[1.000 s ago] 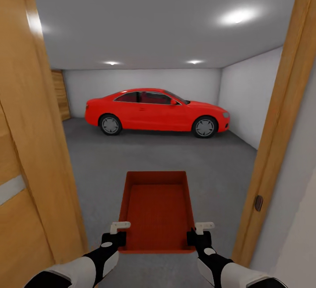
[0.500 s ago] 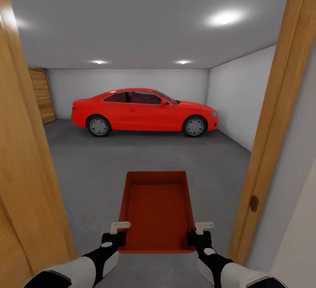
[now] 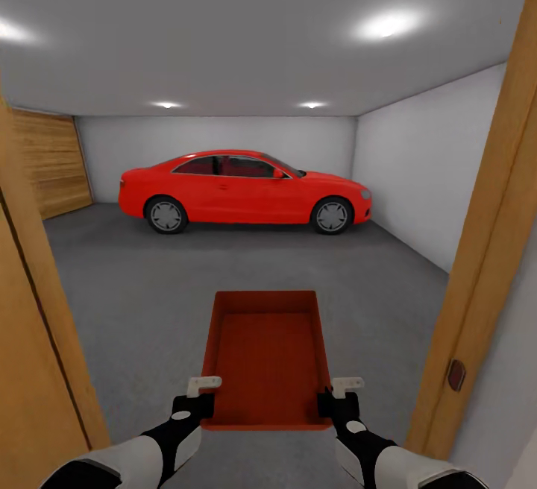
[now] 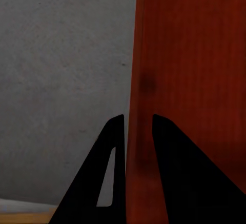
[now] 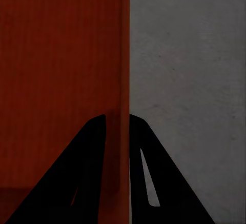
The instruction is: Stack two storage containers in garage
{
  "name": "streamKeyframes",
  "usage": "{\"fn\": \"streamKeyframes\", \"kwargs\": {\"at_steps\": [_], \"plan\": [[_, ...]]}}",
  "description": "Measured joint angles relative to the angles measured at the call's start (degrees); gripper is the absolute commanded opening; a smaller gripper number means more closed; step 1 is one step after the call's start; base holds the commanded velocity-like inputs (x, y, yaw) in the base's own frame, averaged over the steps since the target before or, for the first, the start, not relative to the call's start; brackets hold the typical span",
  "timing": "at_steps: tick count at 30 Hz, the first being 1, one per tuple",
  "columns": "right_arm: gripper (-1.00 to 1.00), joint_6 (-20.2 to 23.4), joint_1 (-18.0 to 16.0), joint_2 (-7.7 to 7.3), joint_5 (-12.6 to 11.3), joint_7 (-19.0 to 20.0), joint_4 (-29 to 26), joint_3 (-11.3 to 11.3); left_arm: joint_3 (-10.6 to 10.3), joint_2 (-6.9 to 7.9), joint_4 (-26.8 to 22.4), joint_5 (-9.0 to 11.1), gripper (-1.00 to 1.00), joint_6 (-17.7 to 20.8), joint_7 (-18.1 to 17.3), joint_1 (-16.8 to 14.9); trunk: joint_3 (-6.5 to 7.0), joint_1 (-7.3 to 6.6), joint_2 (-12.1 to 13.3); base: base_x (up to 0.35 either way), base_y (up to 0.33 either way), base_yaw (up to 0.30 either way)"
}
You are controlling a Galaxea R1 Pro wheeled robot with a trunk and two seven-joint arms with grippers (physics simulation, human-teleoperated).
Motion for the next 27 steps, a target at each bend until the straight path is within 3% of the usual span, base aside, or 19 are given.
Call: {"fn": "streamKeyframes", "kwargs": {"at_steps": [19,27], "plan": [[-1.0,-0.04,0.0,-0.02,-0.17,0.07,0.02,0.11,-0.06,-0.02,0.01,0.09,-1.0,-0.02,0.01,0.0,0.0,0.0,0.0,0.32,0.0,0.003],[-1.0,-0.07,-0.01,-0.03,-0.35,0.13,0.03,0.23,-0.09,-0.03,0.01,0.13,-1.0,-0.03,0.02,0.0,0.0,0.0,0.0,0.32,0.0,0.159]]}}
